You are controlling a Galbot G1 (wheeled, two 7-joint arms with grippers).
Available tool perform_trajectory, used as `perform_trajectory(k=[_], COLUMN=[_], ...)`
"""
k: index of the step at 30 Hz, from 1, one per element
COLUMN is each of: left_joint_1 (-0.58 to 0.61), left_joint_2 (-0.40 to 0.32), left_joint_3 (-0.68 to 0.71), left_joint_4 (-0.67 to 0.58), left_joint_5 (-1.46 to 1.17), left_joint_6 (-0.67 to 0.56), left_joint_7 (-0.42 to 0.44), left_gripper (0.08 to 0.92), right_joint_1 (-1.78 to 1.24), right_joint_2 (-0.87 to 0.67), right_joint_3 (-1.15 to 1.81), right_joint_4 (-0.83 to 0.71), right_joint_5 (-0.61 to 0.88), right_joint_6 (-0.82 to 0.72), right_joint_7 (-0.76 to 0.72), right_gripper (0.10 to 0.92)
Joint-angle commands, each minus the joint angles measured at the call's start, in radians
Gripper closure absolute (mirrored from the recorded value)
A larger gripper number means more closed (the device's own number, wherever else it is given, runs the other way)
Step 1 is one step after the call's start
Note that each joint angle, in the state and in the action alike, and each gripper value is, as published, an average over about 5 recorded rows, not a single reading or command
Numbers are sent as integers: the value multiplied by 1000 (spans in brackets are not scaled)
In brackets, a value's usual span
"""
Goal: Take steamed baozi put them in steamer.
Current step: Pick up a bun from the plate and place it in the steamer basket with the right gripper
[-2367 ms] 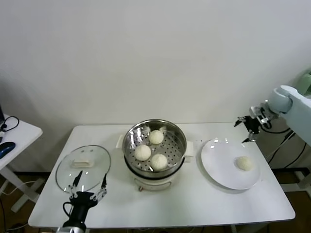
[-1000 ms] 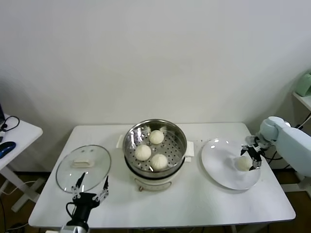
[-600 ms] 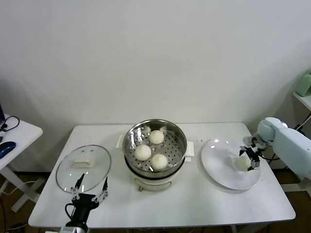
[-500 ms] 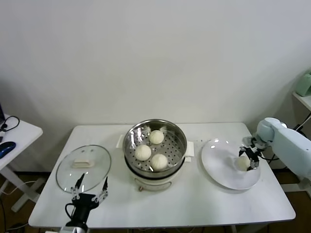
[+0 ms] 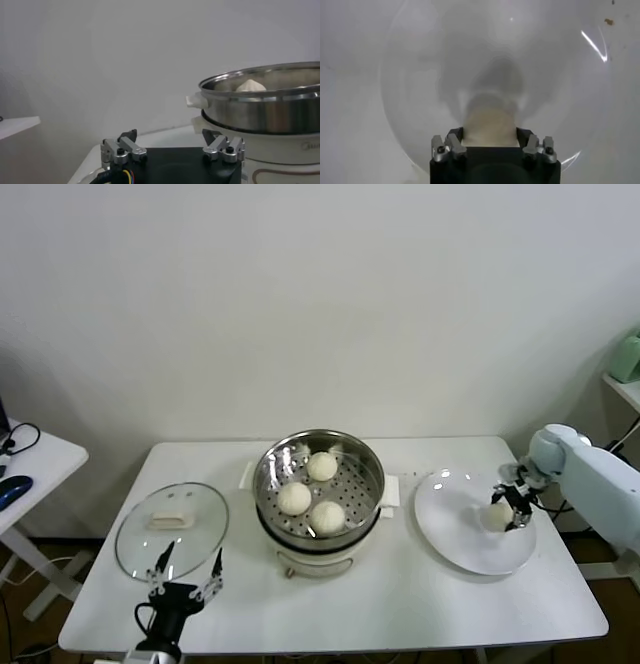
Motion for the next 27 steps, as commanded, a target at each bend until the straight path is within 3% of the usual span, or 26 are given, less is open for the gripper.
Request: perform_trajectory(k=[1,9,17,23,27], left_joint_1=[-1,-7,-16,-30,-38], left_joint_2=[0,0,10,13,11], left_joint_3=[4,19,35,57,71], left_joint_4=[2,-4,-9,-10,-14], left_joint_5=[2,4,7,21,29], left_joint_6=[0,0,0,1,2], left_joint_7=[0,0,0,-1,-1], left_gripper=[177,177,177,177,177], right_joint_1=[102,404,747,846,857], right_joint_2=[0,24,155,258,310], right_joint_3=[-105,-386,-702,-810,-850], right_joint_4=[9,48,58,135,195], right_joint_5=[144,435,855,1109,1193], right_joint_6=[-28,-76,-147,-247,-301], right_joint_7=[-1,-7,-8,14,42], right_gripper=[329,338,346,347,347])
